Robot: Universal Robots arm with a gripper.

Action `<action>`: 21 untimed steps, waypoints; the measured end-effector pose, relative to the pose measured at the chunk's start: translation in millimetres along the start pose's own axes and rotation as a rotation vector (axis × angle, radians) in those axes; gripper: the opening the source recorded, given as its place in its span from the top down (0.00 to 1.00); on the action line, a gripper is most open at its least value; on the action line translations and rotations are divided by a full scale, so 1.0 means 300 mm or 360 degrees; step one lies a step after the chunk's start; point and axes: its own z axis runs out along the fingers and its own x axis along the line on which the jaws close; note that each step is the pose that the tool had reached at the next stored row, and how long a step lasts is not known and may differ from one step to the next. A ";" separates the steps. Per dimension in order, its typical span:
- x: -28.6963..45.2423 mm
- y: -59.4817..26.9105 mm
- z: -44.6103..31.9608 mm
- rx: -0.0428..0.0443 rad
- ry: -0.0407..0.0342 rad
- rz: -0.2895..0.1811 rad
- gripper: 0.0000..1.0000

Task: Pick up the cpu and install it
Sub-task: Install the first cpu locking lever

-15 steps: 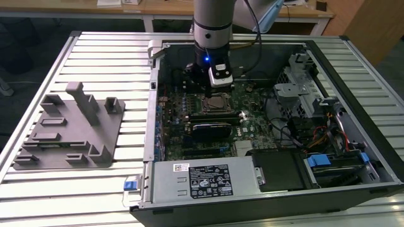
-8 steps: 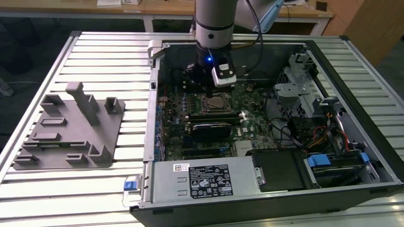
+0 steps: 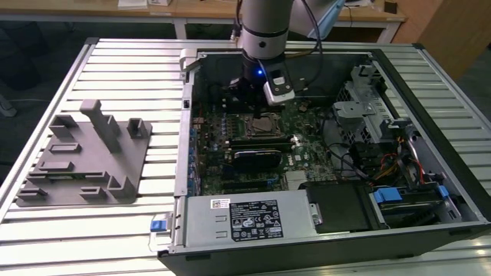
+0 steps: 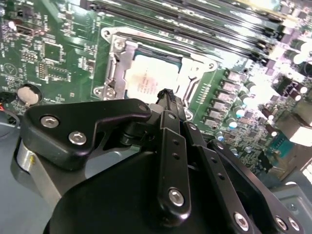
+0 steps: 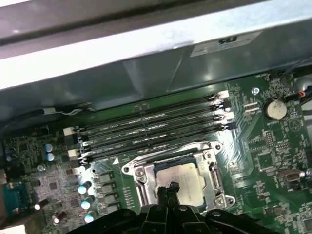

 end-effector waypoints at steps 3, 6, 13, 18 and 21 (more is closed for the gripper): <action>-0.015 0.003 0.001 -0.0001 0.0001 -0.0030 0.89; -0.029 0.006 0.001 -0.0001 0.0003 -0.0064 0.89; -0.041 0.009 0.002 -0.0004 0.0008 -0.0186 0.89; -0.045 0.010 0.003 -0.0005 0.0009 -0.0216 0.89; -0.046 0.011 -0.006 -0.0005 0.0009 -0.0217 0.89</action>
